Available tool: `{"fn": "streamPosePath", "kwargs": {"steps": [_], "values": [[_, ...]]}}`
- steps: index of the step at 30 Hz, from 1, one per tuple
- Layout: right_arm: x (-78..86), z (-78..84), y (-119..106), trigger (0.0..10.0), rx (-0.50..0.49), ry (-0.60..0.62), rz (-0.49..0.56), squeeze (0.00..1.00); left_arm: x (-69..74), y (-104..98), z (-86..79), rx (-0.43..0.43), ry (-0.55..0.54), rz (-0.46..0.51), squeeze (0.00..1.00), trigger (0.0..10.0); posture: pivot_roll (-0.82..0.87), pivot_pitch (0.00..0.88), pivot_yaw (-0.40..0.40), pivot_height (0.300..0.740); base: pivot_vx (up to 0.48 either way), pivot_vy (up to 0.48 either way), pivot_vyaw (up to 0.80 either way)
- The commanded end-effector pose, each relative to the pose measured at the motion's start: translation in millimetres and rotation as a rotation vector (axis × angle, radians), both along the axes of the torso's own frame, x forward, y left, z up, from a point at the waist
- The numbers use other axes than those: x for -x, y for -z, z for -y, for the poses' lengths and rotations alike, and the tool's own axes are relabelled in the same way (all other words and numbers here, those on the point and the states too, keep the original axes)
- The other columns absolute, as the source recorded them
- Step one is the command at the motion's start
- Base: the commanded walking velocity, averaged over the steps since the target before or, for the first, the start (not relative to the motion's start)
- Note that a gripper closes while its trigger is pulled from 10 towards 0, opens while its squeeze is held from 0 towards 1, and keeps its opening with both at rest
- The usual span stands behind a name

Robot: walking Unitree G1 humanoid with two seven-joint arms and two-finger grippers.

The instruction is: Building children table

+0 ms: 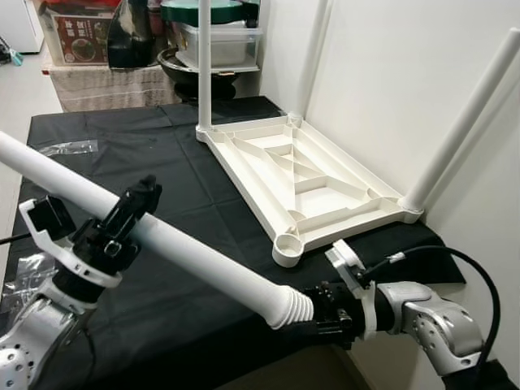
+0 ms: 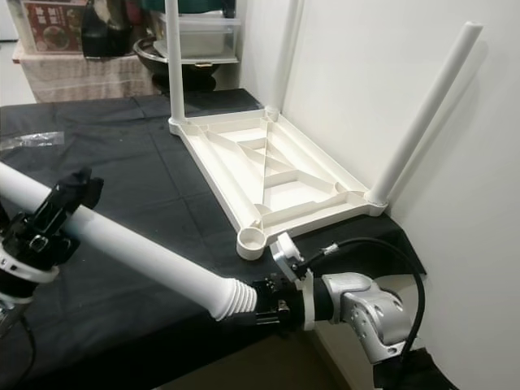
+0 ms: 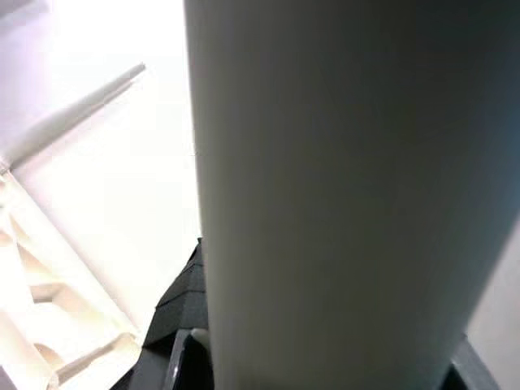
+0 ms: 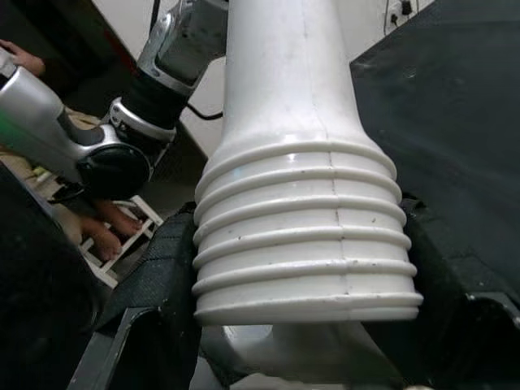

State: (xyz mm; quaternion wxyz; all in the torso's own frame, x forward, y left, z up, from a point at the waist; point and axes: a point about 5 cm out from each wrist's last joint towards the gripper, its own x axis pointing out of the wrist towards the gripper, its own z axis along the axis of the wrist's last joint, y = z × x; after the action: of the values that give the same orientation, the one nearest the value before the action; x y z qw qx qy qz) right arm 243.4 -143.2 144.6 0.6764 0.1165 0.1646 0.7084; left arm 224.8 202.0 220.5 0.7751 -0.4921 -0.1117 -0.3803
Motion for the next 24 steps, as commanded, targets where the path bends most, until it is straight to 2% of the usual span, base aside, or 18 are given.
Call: {"fn": "streamPosePath", "kwargs": {"steps": [1, 7, 8, 9, 10, 11, 12, 15, 20, 24], "values": [[-1.0, 3.0, -1.9, 0.0, 0.012, 0.001, 0.021, 0.00, 5.5, -2.9, 9.9, -0.012, 0.088, 0.027, 0.00, 0.0, 0.06, 0.000, -0.087, 0.740, 0.000, 0.000, 0.00], [-1.6, 3.5, -3.2, 0.0, 0.005, -0.004, 0.025, 0.00, 5.9, -3.6, 12.6, -0.028, 0.107, 0.028, 0.00, 0.0, 0.06, 0.000, -0.087, 0.740, 0.000, 0.000, 0.00], [-4.7, 3.7, -2.7, 2.1, 0.025, 0.025, 0.040, 0.00, 3.6, -2.9, 12.9, -0.037, 0.099, 0.011, 0.00, 0.0, 0.06, 0.000, -0.088, 0.740, 0.000, 0.000, 0.00], [-4.7, 3.7, -2.7, 2.1, 0.025, 0.025, 0.040, 0.00, 3.6, -2.9, 12.9, -0.037, 0.099, 0.011, 0.00, 0.0, 0.06, 0.000, -0.088, 0.740, 0.000, 0.000, 0.00], [-7.5, 4.2, -2.3, 10.0, 0.048, 0.049, 0.058, 0.00, 1.5, -2.3, 12.5, -0.048, 0.086, -0.004, 0.00, 10.0, 0.06, 0.000, -0.088, 0.740, 0.000, 0.000, 0.00], [-7.5, 4.2, -2.3, 10.0, 0.048, 0.049, 0.058, 0.00, 1.5, -2.3, 12.5, -0.048, 0.086, -0.004, 0.00, 10.0, 0.06, 0.000, -0.088, 0.740, 0.000, 0.000, 0.00], [-8.9, 4.8, -4.4, 10.0, 0.039, 0.048, 0.050, 1.00, -0.4, -4.0, 11.0, -0.046, 0.074, -0.004, 0.00, 10.0, 0.06, 0.000, -0.091, 0.740, 0.000, 0.000, 0.00], [-10.5, 7.1, -9.2, 10.0, 0.023, 0.036, 0.044, 1.00, -2.8, -8.8, 6.6, -0.024, 0.055, 0.006, 0.00, 10.0, 0.06, 0.000, -0.092, 0.740, 0.000, 0.000, 0.00], [-17.0, 20.3, -17.0, 10.0, 0.025, 0.054, 0.060, 1.00, -4.4, -2.7, -0.4, -0.065, 0.030, -0.024, 0.00, 10.0, 0.06, 0.000, -0.093, 0.740, 0.000, 0.000, 0.00], [-15.5, 25.3, -22.1, 10.0, 0.052, 0.036, 0.087, 1.00, -3.4, -2.6, -4.4, -0.099, 0.027, -0.025, 0.00, 10.0, 0.06, 0.000, -0.099, 0.740, 0.000, 0.000, 0.00]]}}
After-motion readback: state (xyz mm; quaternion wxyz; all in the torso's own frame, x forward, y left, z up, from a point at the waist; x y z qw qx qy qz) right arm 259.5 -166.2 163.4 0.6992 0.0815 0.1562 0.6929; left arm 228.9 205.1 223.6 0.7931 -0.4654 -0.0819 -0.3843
